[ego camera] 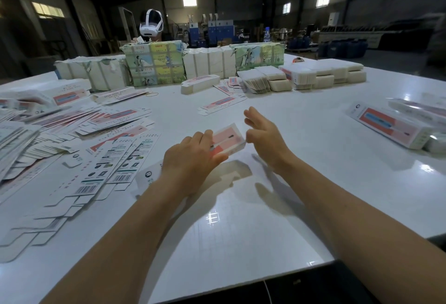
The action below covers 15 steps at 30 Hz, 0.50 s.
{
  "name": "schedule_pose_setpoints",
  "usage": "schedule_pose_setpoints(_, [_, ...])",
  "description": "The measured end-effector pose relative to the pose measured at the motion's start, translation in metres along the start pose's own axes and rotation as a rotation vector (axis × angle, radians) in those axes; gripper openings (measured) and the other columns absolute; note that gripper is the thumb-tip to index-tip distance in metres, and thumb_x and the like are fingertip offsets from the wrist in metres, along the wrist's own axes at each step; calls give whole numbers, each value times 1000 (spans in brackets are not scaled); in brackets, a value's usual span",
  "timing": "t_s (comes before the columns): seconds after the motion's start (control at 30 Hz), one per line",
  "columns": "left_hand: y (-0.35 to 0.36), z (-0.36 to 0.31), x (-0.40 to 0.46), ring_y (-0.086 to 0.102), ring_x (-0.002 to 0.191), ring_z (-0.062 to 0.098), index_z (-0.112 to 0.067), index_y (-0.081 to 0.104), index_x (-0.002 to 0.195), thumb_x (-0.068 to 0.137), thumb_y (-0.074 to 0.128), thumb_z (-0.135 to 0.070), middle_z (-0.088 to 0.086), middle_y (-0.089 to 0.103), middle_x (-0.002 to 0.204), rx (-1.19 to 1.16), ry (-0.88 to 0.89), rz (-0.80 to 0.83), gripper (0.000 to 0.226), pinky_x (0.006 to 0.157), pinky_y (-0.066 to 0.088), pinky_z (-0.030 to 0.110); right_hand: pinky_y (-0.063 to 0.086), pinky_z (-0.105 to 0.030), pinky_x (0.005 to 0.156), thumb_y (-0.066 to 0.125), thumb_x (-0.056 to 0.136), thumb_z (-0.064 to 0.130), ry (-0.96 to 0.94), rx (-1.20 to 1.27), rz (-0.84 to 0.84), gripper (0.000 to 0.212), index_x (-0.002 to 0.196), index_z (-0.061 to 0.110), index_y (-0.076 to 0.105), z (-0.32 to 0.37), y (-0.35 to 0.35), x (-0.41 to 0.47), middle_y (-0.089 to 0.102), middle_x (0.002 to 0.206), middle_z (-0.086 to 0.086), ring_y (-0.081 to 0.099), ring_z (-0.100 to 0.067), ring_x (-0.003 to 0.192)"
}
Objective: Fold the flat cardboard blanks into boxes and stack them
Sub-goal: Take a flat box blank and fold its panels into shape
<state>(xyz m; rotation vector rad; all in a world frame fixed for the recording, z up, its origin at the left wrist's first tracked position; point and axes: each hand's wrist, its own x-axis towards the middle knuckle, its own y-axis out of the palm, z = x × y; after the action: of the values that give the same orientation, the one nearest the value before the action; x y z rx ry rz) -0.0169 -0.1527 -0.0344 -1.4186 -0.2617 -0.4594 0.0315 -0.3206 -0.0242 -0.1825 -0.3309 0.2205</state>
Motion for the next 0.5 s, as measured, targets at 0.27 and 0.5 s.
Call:
schedule_pose_setpoints(0.27, [0,7,0,53,105,23,-19,32,141,89,23,-64,0,52,125,-25,32,0,69,73,42,35,15,-16,110,63,80,3,-313,-565,223,80,149,16,26,-13,2,-2,25,156,-2,21,-15,142])
schedule_pose_setpoints(0.5, [-12,11,-6,59,102,38,-1,61,119,88,54,-47,18,63,116,-56,200,-129,55,81,48,47,40,-34,97,62,88,26,-276,-866,231,64,146,31,35,-23,4,3,45,137,-4,43,-24,121])
